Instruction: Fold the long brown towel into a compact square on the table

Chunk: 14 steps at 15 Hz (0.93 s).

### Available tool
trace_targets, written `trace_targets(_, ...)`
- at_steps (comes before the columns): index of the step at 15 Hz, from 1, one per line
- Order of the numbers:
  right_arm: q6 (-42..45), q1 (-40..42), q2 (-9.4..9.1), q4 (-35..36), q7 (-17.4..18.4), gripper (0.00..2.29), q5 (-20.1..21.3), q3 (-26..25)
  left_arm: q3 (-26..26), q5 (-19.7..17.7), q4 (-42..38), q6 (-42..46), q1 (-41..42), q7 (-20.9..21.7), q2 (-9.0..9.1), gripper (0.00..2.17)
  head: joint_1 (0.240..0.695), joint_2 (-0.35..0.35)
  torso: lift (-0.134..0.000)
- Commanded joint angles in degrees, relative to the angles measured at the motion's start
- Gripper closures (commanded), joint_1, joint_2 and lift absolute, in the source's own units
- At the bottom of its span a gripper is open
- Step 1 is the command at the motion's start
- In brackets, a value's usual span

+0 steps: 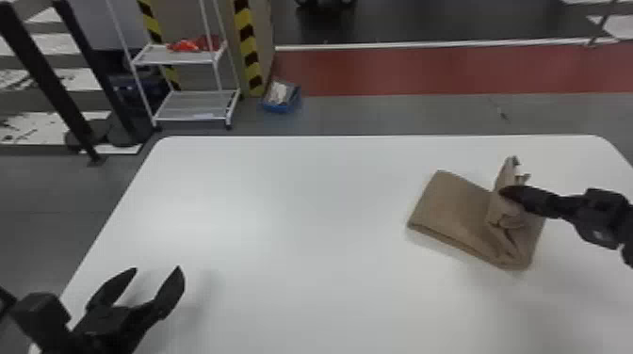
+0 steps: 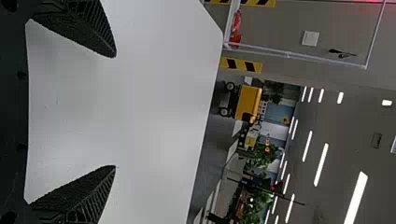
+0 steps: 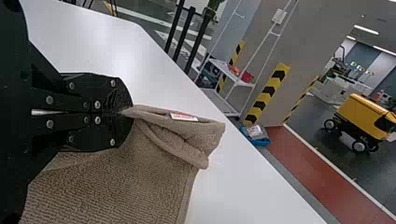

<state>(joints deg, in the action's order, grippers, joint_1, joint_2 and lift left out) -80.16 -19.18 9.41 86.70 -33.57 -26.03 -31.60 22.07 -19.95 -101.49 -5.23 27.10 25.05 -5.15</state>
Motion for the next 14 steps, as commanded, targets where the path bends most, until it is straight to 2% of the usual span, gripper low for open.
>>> trace_targets(1, 3.2, -0.7, -0.01, -2.8, 0.6, 1.39, 0.7, 1.9, 0.3, 0.0, 0.2, 0.3, 0.1, 0.0, -0.03, 0.02, 0.695, 0.088, -0.123)
trace_targets(3, 5.1, -1.6, 0.08, -4.6, 1.0, 1.39, 1.9, 3.7, 0.5, 0.0, 0.7, 0.5, 0.0, 0.1, -0.12, 0.02, 0.695, 0.095, -0.123)
trace_targets(11, 3.2, -1.8, 0.17, -4.7, -1.0, 1.39, 1.1, 11.3, 0.4, 0.0, 1.6, 0.5, -0.8, 0.0, -0.12, 0.02, 0.695, 0.148, -0.123)
trace_targets(13, 3.4, -1.8, 0.08, -4.7, -1.0, 1.37, 1.1, 11.7, 0.4, 0.0, 1.9, 0.5, -0.9, 0.0, -0.12, 0.02, 0.695, 0.17, -0.123)
trace_targets(14, 3.4, -1.8, 0.08, -4.7, -1.0, 1.21, 1.1, 12.1, 0.4, 0.0, 2.1, 0.7, -0.9, 0.0, -0.12, 0.02, 0.695, 0.175, -0.123)
